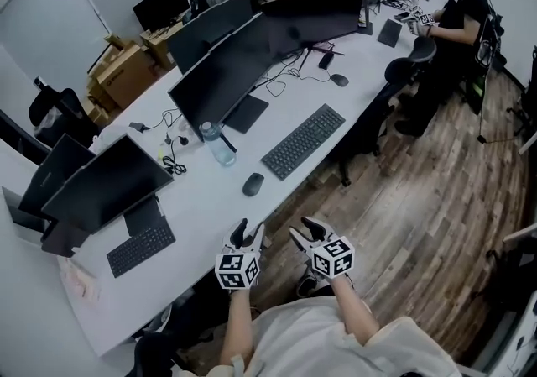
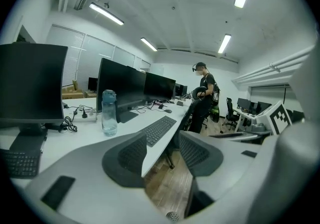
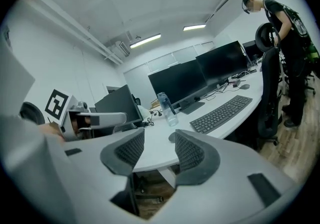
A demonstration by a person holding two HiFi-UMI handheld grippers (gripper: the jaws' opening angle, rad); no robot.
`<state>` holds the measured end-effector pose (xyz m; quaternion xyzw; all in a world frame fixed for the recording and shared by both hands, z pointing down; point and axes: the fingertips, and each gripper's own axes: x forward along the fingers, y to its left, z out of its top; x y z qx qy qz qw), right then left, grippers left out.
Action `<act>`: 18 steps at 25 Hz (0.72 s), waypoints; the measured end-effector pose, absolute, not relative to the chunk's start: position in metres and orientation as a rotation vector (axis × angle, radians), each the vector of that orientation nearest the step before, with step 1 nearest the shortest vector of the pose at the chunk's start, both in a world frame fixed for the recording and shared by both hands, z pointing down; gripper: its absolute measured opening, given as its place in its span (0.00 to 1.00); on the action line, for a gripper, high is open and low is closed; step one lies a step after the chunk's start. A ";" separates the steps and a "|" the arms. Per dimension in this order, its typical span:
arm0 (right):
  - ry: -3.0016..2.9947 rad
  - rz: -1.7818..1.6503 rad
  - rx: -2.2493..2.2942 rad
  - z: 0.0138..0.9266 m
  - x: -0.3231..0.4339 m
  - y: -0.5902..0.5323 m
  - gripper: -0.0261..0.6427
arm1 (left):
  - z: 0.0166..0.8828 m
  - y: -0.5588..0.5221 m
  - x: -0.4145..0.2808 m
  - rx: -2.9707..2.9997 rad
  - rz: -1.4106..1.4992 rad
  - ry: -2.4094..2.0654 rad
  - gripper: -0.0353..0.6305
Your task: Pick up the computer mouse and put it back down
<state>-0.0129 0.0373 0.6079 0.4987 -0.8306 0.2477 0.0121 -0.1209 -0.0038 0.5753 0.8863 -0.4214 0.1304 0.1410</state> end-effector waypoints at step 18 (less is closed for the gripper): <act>-2.597 0.733 1.444 0.616 0.022 -0.054 0.39 | 0.590 -0.099 -0.083 2.533 0.397 -1.265 0.36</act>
